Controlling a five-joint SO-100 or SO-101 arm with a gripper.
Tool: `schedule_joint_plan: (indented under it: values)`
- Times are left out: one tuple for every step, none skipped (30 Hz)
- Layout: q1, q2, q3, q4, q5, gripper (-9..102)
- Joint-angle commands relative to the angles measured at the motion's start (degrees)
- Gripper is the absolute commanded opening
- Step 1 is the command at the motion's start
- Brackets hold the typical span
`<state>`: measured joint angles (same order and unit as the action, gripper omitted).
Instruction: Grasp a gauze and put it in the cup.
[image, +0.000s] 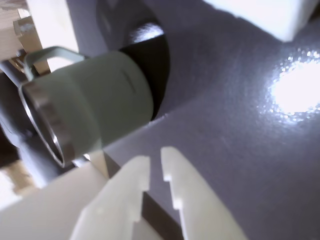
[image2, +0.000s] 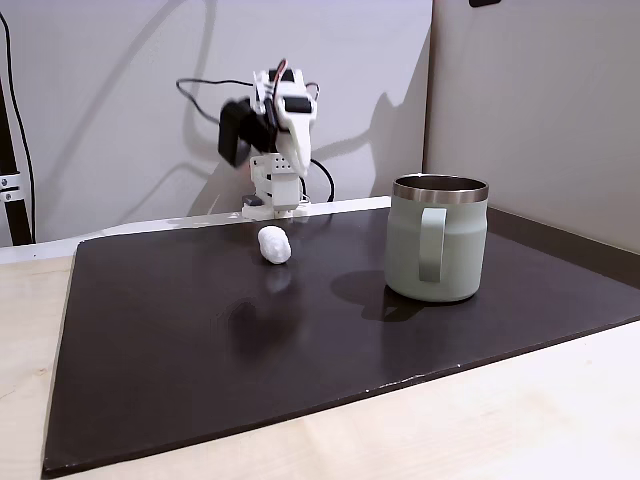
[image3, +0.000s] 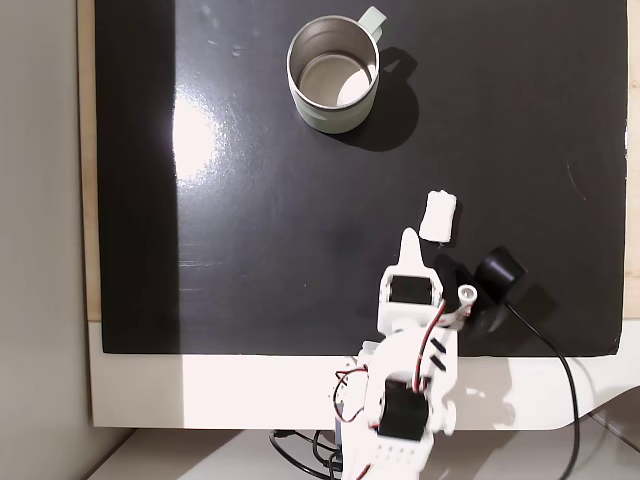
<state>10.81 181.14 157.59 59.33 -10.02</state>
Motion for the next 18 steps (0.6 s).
schedule_joint_plan:
  values:
    - [2.9, -2.2, -10.72, 5.89, -8.0, 4]
    - [4.22, -3.69, -12.74, 7.12, -10.46, 5]
    - [5.45, -5.62, -14.85, 8.09, -13.1, 5]
    - [6.86, -7.91, -16.79, 8.61, -15.64, 6]
    - [8.17, -10.55, -18.54, 8.79, -18.46, 7]
    - [9.4, -13.62, -20.39, 8.88, -21.18, 8]
    - [10.46, -16.96, -22.32, 9.05, -24.08, 9]
    - [11.25, -20.48, -24.43, 9.49, -27.07, 10]
    - [12.3, -24.26, -26.81, 10.28, -29.79, 11]
    - [13.1, -27.86, -29.53, 11.16, -32.26, 12]
    - [13.71, -31.38, -31.9, 11.95, -35.07, 14]
    - [14.41, -34.45, -33.84, 12.57, -37.71, 16]
    - [14.77, -37.35, -35.6, 13.18, -40.61, 19]
    - [15.21, -39.99, -36.91, 13.62, -43.51, 23]
    - [15.56, -42.28, -37.79, 13.71, -46.32, 25]
    - [15.82, -44.3, -38.5, 13.8, -49.04, 28]
    - [15.91, -46.14, -39.02, 13.89, -51.5, 30]
    - [15.91, -48.08, -39.37, 14.24, -54.14, 32]
